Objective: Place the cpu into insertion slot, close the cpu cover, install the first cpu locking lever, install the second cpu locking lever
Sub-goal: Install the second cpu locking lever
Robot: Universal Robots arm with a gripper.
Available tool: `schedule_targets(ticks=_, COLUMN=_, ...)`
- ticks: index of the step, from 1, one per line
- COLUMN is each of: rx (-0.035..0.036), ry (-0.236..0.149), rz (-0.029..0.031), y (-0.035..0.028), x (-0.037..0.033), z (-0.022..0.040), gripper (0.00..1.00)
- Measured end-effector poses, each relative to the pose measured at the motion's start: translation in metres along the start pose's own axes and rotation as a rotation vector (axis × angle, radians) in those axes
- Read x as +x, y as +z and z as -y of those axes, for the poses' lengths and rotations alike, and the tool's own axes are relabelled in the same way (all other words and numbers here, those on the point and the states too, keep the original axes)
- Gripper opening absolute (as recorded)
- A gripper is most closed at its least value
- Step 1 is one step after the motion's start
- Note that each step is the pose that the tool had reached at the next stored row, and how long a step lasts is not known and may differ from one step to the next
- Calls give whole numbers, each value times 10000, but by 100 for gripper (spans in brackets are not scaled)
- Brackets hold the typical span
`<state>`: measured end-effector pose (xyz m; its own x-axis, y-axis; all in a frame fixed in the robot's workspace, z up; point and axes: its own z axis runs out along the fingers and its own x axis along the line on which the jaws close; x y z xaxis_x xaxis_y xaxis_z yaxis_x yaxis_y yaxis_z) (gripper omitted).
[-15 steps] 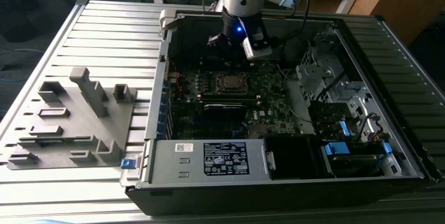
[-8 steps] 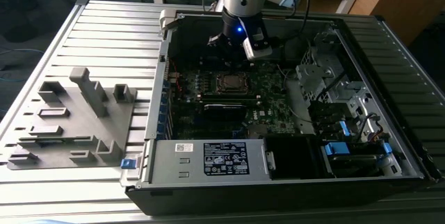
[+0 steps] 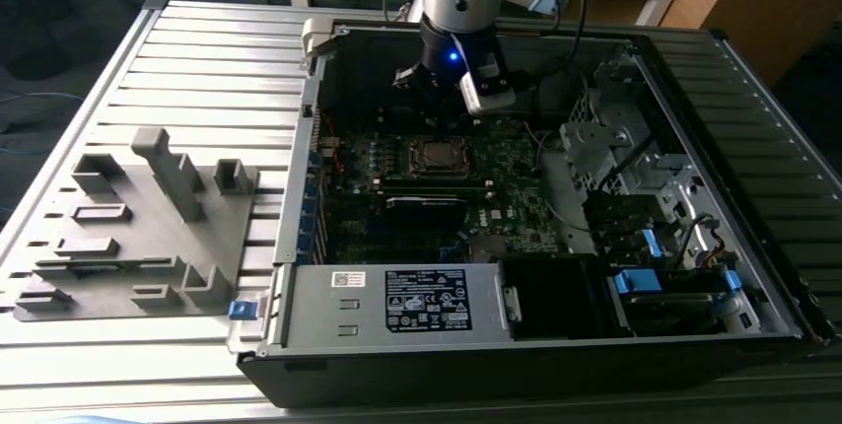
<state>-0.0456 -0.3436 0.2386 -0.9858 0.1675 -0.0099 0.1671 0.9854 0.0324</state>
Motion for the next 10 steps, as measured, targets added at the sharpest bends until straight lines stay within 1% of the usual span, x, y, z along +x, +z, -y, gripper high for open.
schedule_targets(ticks=2, rx=-2, ry=1, rz=1, y=0, x=-1, z=8, gripper=11)
schedule_targets(ticks=10, rx=1, ry=1, rz=0, y=-5, x=-1, z=10, gripper=11)
